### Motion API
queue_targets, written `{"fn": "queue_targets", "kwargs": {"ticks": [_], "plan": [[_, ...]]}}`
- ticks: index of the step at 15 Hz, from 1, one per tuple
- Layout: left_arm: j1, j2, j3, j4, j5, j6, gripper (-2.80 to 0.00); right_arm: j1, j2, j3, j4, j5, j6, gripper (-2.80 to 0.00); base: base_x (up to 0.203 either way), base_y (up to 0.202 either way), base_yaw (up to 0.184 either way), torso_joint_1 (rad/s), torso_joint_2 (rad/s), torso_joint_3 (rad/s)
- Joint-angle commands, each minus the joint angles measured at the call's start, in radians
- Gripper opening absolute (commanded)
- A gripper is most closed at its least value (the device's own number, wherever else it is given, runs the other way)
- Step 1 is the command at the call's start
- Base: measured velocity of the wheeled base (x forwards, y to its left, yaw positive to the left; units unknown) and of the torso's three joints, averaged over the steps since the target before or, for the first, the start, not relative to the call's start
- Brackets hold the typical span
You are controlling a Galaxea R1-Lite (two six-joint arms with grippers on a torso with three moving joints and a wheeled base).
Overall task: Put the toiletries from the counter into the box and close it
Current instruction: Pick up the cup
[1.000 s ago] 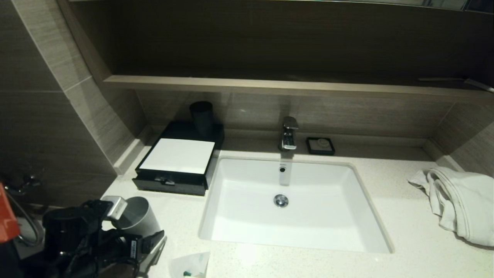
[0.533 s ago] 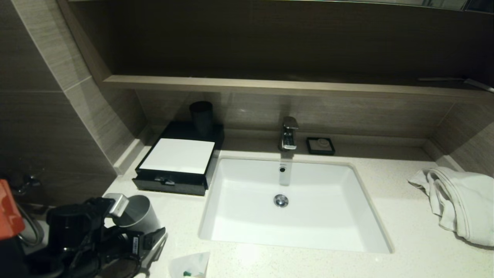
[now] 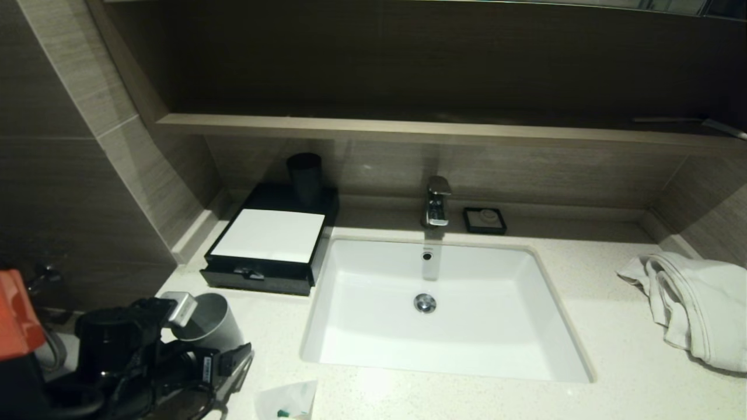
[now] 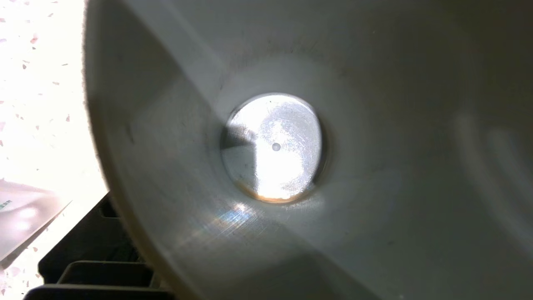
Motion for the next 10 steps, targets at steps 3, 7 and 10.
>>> {"fn": "queue_targets", "kwargs": {"ticks": [3,7,10], "plan": [[0.000,0.012,-0.001,-0.009,0.012,0.000,0.00,0.000,0.000,0.000,0.000,0.001,0.000,-2.80,0.000,0.000,0.000,0.000,0.00,0.000],[0.000,0.015,-0.005,-0.010,0.019,-0.001,0.00,0.000,0.000,0.000,0.000,0.001,0.000,-2.80,0.000,0.000,0.000,0.000,0.00,0.000],[0.000,0.017,-0.006,-0.011,0.019,0.000,0.00,0.000,0.000,0.000,0.000,0.001,0.000,-2.80,0.000,0.000,0.000,0.000,0.00,0.000]]}}
